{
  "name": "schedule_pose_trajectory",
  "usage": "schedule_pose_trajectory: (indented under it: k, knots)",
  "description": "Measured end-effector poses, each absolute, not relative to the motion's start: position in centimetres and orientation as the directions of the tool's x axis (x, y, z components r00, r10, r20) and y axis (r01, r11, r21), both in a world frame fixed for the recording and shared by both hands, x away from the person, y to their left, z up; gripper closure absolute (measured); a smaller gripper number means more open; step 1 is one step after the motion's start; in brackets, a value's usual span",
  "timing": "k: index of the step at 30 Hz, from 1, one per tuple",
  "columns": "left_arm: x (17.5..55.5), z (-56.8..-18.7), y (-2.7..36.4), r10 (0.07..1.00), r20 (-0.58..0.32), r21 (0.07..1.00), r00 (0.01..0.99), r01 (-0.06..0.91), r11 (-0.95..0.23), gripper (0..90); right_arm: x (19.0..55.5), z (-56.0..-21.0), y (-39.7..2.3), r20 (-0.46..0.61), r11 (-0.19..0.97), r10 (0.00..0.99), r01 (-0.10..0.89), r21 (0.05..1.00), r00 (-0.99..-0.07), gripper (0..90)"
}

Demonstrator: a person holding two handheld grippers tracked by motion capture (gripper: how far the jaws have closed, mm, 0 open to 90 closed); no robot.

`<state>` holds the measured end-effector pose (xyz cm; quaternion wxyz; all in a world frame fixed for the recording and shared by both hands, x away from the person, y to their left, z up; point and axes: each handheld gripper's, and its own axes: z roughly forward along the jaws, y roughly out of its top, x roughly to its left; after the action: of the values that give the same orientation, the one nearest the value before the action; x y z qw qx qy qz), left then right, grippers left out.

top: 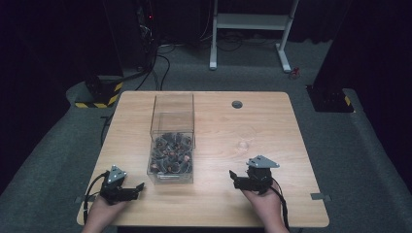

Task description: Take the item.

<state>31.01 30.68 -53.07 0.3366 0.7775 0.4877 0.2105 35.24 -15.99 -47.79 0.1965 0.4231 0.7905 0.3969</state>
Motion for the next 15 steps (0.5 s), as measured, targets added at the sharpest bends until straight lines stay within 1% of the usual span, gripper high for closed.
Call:
schedule_pose_trajectory:
  k: [10, 15]
  knots:
    - [31.0, -53.1, 30.7, 0.901, -0.003, 0.729, 0.435, 0.618, -0.296, 10.1, 35.2, -46.6, -14.3, 0.016, 0.346, 0.796, 0.477, 0.808, -0.605, 13.3]
    - [31.0, -53.1, 30.7, 0.9, -0.001, 0.729, 0.436, 0.617, -0.298, 10.1, 35.2, -46.2, -13.6, 0.004, 0.353, 0.795, 0.469, 0.81, -0.606, 13.4]
